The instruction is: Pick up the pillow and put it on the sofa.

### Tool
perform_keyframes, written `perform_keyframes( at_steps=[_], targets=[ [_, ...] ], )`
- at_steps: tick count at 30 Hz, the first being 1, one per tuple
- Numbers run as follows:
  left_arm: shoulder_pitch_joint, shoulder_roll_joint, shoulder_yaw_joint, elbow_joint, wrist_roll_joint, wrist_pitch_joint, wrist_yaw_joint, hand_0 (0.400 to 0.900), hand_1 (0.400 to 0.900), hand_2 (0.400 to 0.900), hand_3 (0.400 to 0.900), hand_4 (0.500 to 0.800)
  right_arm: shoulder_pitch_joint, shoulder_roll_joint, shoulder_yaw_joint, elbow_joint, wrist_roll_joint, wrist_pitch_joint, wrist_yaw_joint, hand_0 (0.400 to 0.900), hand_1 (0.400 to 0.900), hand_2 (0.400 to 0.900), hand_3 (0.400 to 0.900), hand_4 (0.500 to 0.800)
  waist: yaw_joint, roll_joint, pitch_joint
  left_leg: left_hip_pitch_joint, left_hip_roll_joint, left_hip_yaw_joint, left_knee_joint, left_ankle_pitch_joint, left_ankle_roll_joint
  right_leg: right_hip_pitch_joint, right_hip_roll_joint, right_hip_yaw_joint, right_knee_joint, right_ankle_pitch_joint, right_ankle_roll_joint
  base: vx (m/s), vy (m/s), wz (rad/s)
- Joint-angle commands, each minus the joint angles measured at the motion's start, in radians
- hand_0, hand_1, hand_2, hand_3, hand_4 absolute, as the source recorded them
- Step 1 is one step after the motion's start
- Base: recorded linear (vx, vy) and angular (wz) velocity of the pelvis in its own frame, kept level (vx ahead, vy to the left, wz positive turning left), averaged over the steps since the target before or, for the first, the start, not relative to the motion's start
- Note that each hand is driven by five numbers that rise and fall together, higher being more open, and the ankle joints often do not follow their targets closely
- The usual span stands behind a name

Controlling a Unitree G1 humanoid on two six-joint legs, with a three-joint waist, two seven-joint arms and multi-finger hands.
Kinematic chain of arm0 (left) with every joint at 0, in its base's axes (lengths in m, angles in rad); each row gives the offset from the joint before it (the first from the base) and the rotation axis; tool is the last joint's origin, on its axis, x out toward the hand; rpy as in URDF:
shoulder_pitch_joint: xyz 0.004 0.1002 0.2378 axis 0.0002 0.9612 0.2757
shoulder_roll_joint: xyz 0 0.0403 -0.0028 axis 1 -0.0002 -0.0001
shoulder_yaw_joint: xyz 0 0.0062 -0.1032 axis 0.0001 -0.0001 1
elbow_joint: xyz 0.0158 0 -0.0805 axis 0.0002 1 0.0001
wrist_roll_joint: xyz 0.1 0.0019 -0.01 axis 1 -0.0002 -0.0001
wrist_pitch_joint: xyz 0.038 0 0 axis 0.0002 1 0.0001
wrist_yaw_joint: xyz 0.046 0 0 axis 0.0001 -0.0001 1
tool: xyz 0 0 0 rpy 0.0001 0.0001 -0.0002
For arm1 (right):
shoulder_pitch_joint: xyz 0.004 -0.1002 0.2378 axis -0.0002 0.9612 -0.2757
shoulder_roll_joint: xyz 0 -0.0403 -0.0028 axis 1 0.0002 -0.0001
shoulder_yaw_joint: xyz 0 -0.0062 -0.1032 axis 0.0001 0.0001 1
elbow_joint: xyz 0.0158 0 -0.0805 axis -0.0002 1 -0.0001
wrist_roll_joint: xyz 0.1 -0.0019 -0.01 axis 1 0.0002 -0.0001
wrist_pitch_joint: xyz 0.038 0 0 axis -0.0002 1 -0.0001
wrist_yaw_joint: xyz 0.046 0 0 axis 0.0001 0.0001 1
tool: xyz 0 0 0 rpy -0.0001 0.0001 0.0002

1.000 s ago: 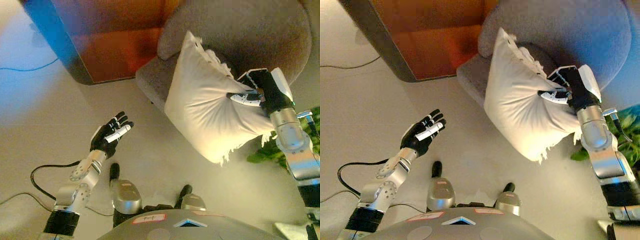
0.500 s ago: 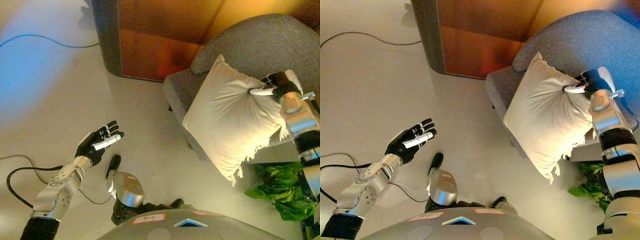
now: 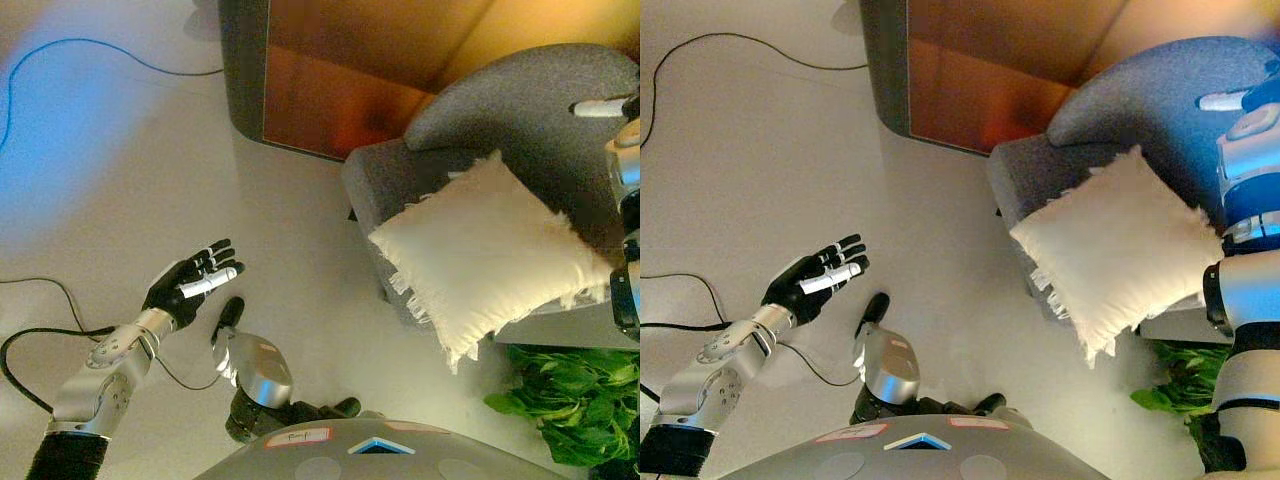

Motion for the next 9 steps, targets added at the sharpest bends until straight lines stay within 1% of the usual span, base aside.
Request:
perform_keyframes(
  at_steps=[1, 2, 3, 5, 6, 7, 8, 9],
  targets=[
    [-0.042, 0.054, -0.056, -0.155, -0.036, -0.070, 0.010, 0.900, 0.900, 0.900, 0.900, 0.800, -0.099, -0.164, 0.060, -0.097, -0.055, -0.085, -0.157, 0.900, 0.900, 0.900, 0.900, 0.800, 0.039, 0.008, -0.071, 0.098, 0.013, 0.067, -0.015, -0.071, 0.090, -0.007, -0.111, 0.019, 0.013, 0.106, 0.044, -0.01, 0.053, -0.16],
    [-0.037, 0.052, -0.059, -0.153, -0.041, -0.076, 0.012, 0.900, 0.900, 0.900, 0.900, 0.800, -0.091, -0.162, 0.052, -0.135, -0.054, -0.116, -0.170, 0.900, 0.900, 0.900, 0.900, 0.800, 0.030, 0.009, -0.077, 0.100, 0.009, 0.072, -0.012, -0.074, 0.092, -0.008, -0.113, 0.024, 0.013, 0.104, 0.044, -0.07, 0.092, -0.14],
    [-0.034, 0.048, -0.063, -0.151, -0.042, -0.083, 0.014, 0.900, 0.900, 0.900, 0.900, 0.800, -0.084, -0.162, 0.047, -0.160, -0.042, -0.138, -0.174, 0.900, 0.900, 0.900, 0.900, 0.800, 0.025, 0.008, -0.077, 0.094, -0.001, 0.083, -0.005, -0.061, 0.100, -0.016, -0.125, 0.016, 0.018, 0.115, 0.044, -0.09, 0.116, -0.18],
    [-0.034, 0.040, -0.074, -0.145, -0.042, -0.097, 0.020, 0.900, 0.900, 0.900, 0.900, 0.800, -0.054, -0.149, 0.017, -0.226, -0.011, -0.189, -0.173, 0.900, 0.900, 0.900, 0.900, 0.800, 0.008, 0.013, -0.086, 0.104, -0.003, 0.093, -0.005, -0.066, 0.103, -0.018, -0.127, 0.029, 0.018, 0.112, 0.044, -0.08, 0.123, -0.24],
    [-0.039, 0.032, -0.083, -0.139, -0.050, -0.110, 0.025, 0.900, 0.900, 0.900, 0.900, 0.800, -0.010, -0.137, -0.015, -0.306, 0.007, -0.222, -0.176, 0.900, 0.900, 0.900, 0.900, 0.800, -0.012, 0.020, -0.094, 0.112, -0.005, 0.104, -0.007, -0.068, 0.106, -0.020, -0.128, 0.040, 0.019, 0.109, 0.044, -0.08, 0.103, -0.27],
    [-0.042, 0.031, -0.087, -0.138, -0.052, -0.114, 0.027, 0.900, 0.900, 0.900, 0.900, 0.800, 0.009, -0.133, -0.031, -0.330, 0.004, -0.233, -0.165, 0.900, 0.900, 0.900, 0.900, 0.800, -0.016, 0.021, -0.096, 0.115, -0.005, 0.108, -0.007, -0.069, 0.107, -0.020, -0.129, 0.042, 0.019, 0.108, 0.044, -0.09, 0.108, -0.29],
    [-0.045, 0.023, -0.094, -0.136, -0.055, -0.122, 0.031, 0.900, 0.900, 0.900, 0.900, 0.800, 0.056, -0.122, -0.057, -0.392, 0.027, -0.253, -0.167, 0.900, 0.900, 0.900, 0.900, 0.800, -0.029, 0.024, -0.100, 0.121, -0.008, 0.114, -0.005, -0.072, 0.110, -0.022, -0.130, 0.053, 0.019, 0.108, 0.044, -0.10, 0.093, -0.27],
    [-0.051, 0.013, -0.105, -0.127, -0.065, -0.150, 0.032, 0.900, 0.900, 0.900, 0.900, 0.800, 0.116, -0.107, -0.095, -0.467, 0.044, -0.284, -0.143, 0.900, 0.900, 0.900, 0.900, 0.800, -0.051, 0.031, -0.106, 0.127, -0.010, 0.124, -0.003, -0.076, 0.114, -0.026, -0.130, 0.064, 0.020, 0.105, 0.044, -0.09, 0.080, -0.23]
  ],
)
